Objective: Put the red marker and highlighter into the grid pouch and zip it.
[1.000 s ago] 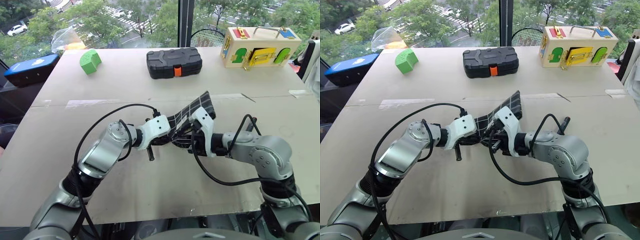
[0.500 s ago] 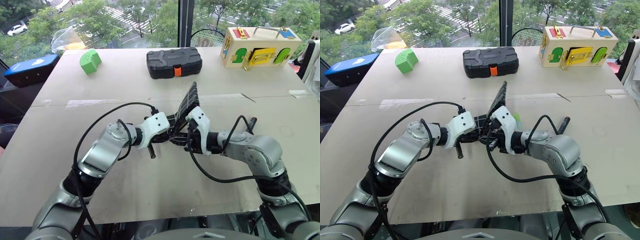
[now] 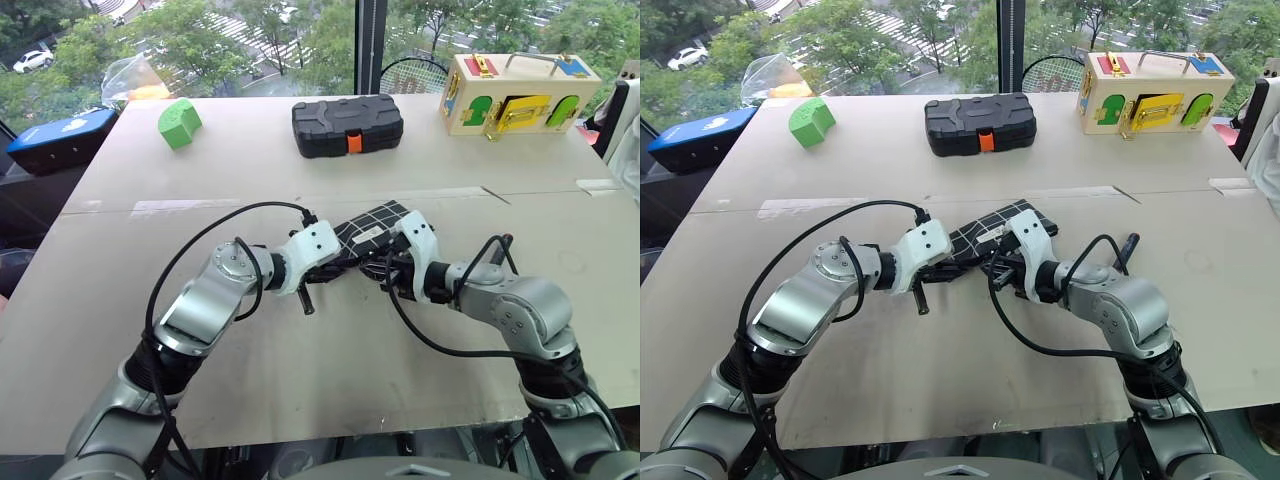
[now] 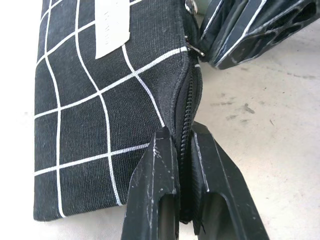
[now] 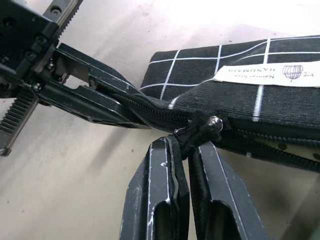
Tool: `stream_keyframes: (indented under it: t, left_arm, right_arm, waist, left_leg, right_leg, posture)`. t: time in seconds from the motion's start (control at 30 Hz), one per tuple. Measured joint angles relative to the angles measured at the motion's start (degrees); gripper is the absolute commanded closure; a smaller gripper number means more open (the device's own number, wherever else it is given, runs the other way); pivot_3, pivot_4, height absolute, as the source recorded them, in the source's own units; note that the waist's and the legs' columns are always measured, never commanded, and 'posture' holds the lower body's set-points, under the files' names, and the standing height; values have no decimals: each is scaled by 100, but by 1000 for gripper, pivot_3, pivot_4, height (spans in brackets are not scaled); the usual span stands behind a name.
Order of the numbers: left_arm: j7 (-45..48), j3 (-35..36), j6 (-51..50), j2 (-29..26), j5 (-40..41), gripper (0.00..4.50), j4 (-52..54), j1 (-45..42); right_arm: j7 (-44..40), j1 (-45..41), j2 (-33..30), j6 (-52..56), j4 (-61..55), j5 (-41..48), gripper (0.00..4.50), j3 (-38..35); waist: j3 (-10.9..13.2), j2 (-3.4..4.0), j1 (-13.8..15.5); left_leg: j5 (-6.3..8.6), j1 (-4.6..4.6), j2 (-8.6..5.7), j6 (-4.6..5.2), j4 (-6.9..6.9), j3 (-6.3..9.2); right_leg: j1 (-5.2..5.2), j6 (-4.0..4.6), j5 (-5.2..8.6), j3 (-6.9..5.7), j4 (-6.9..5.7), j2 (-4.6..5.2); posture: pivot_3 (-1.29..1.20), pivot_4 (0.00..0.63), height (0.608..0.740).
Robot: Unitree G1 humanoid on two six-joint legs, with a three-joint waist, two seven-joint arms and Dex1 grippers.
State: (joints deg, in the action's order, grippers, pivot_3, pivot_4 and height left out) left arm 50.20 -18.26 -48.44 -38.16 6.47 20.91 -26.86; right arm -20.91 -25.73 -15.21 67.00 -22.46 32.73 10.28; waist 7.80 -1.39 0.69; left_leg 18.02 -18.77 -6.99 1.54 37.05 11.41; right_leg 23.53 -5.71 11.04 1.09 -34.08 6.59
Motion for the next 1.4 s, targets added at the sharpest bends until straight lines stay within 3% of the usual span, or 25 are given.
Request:
stream_keyframes:
  t: [0.23, 0.33, 0.47, 0.6, 0.7, 0.83, 1.0, 1.2, 1.4]
  left_arm:
    - [-6, 7, 66, -73, 30, 4500, 0, 28]
    - [93, 108, 385, -124, 89, 4500, -44, 159]
    - [382, 222, 1029, -293, 174, 4500, -290, 251]
    - [673, 288, 1656, -341, 229, 4500, -627, 255]
    - [777, 322, 1925, -338, 261, 4500, -716, 250]
    - [859, 323, 2118, -338, 263, 4500, -842, 252]
    - [880, 323, 2265, -337, 257, 4500, -855, 252]
    - [953, 320, 2374, -316, 259, 4500, -853, 248]
    - [1001, 260, 2519, -220, 190, 4500, -1023, 159]
  right_arm:
    - [-138, -71, 105, 13, 69, 8, 4401, 50]
    - [-290, -73, -9, -138, 113, -9, 3455, 48]
    - [-520, 93, -440, -329, -153, -7, 1605, 39]
    - [-647, 492, -960, -358, -844, 98, 1605, -261]
    - [-540, 561, -1038, -363, -1096, 135, 2529, -631]
    - [-317, 564, -921, -338, -1100, 155, 4414, -900]
    - [-40, 422, -614, -112, -1016, 300, 4468, -961]
    - [193, 255, -767, -200, -734, -117, 4468, -622]
    - [-242, -378, -1740, -1648, -209, -1929, 4468, 1693]
  waist:
    - [0, 0, 0]
    - [1, 2, 0]
    - [1, 1, 19]
    - [1, 1, 14]
    - [-1, 0, 0]
    - [0, 0, 8]
    - [0, 1, 13]
    - [1, 2, 5]
    - [1, 3, -4]
  left_leg:
    - [0, 0, 0, 0, 0, 0]
    - [0, 0, 0, 0, 0, 0]
    - [0, -2, 0, 0, 0, 0]
    - [0, -6, 0, 0, 0, 2]
    - [0, -5, 1, 0, 1, -1]
    - [0, -5, 1, 0, 2, 0]
    - [0, -5, 1, 0, 3, 0]
    - [0, -5, 0, 0, 3, -2]
    - [0, -5, -1, 0, 7, -8]
  right_leg:
    - [0, 0, 0, 0, 0, 0]
    - [1, 0, 0, 0, 1, 0]
    - [0, 0, 0, -1, 4, 1]
    - [0, 0, 0, -3, 7, 2]
    - [0, -1, 0, -1, 5, 1]
    - [0, 0, -1, -2, 4, 0]
    - [0, 1, -2, -1, 5, 1]
    - [1, 1, -2, -2, 4, 1]
    - [1, 0, -2, -2, 3, 0]
  posture:
    - [0, 150, 740]
    - [0, 150, 740]
    - [0, 150, 740]
    - [0, 150, 740]
    - [0, 150, 740]
    - [0, 150, 740]
    - [0, 150, 740]
    - [0, 150, 740]
    - [0, 150, 740]
